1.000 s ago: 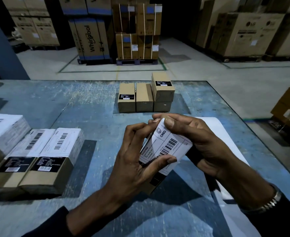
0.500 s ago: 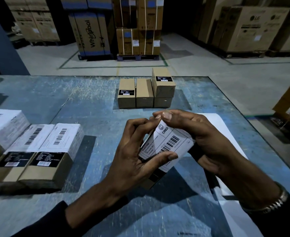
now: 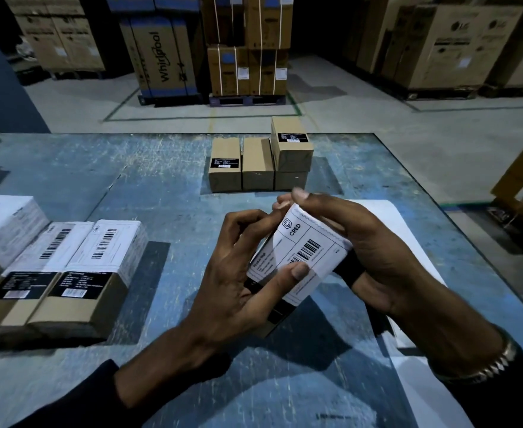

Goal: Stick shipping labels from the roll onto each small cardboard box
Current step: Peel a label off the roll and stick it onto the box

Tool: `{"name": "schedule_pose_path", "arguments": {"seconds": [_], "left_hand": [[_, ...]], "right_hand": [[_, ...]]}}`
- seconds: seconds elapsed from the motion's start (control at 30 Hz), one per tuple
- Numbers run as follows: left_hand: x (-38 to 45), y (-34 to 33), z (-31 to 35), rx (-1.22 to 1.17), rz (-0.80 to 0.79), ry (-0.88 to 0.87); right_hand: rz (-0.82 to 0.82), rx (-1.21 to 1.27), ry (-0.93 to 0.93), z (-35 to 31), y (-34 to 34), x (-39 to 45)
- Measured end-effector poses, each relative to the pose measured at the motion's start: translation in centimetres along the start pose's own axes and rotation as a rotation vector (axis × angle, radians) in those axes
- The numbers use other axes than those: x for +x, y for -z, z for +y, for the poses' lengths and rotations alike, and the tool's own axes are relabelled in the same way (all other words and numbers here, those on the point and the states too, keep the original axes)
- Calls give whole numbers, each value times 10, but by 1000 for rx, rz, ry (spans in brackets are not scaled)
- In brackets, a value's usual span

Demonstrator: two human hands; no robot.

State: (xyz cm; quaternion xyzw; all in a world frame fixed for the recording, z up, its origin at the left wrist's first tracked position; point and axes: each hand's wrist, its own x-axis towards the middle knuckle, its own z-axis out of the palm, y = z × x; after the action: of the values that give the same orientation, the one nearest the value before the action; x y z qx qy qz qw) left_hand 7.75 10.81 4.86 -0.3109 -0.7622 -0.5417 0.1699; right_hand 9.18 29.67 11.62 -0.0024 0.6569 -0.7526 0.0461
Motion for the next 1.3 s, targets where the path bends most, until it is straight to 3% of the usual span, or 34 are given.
{"name": "schedule_pose_path", "arguments": {"seconds": [0.23,0.37,0.47,0.77,0.93,1.1,1.23,1.3], "left_hand": [[3,5,-4,-218,-38,119],[12,13,-12,-398,-70,234],[14,14,-16,-399,-70,274],[0,8,-26,57,-102,262],[-3,18,-21,393,-188,193],[-7,25,-26,339,-313,117],[-16,34,-33,468,-344,33],[-20,38,-32,528,-361,75]], "right_hand": [[-10,64,28,0,7,5],[-144,-238,62,2,17,10],[-141,-269,52,8,22,18],[106,-185,-78,36,19,37],[40,-335,-123,35,19,33],[55,-413,-113,44,6,32],[-27,-462,-96,60,3,31],[-76,-456,-88,64,4,30]]}}
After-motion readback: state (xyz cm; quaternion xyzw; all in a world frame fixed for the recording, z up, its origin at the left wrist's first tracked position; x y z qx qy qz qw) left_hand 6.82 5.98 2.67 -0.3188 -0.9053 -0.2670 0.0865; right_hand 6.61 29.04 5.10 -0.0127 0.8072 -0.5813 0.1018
